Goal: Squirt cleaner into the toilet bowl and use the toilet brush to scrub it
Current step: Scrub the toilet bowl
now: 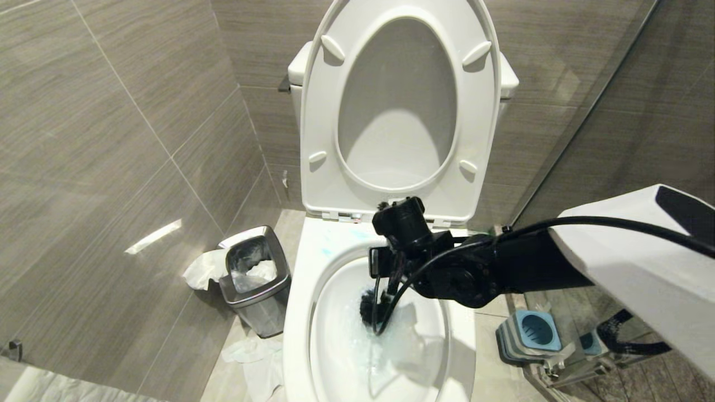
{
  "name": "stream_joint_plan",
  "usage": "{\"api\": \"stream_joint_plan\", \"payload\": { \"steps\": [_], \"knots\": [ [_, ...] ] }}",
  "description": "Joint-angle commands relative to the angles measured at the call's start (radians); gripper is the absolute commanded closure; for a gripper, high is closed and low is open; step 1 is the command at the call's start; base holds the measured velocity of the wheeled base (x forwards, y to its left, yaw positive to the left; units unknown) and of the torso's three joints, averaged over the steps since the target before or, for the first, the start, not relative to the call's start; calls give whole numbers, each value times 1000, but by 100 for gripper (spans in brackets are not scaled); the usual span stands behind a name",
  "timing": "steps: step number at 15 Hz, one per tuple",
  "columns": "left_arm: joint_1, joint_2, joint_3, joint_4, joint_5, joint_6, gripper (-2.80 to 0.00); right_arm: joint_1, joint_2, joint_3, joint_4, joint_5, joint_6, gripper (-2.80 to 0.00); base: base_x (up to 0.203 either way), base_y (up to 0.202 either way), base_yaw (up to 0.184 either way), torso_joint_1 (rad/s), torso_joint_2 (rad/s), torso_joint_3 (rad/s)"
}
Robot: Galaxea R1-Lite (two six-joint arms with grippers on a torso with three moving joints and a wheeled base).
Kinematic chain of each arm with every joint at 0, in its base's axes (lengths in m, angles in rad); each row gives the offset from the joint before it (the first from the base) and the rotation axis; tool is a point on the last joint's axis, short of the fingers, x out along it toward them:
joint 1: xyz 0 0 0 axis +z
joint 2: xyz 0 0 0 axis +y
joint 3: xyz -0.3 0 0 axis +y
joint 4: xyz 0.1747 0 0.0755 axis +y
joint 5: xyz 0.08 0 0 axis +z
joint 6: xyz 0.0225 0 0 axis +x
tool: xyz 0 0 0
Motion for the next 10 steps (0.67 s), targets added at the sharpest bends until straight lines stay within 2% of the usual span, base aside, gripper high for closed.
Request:
{"api": "stream_joint_plan", "payload": {
  "steps": [1,5,10],
  "knots": [
    [0,1,0,0,0,0,0,4,75,1,-10,-4,14,0,0,0,0,0,0,0],
    [1,1,0,0,0,0,0,19,22,10,-9,-13,20,0,0,0,0,0,0,0],
    [1,1,0,0,0,0,0,88,-281,121,48,-29,15,0,0,0,0,0,0,0]
  ]
}}
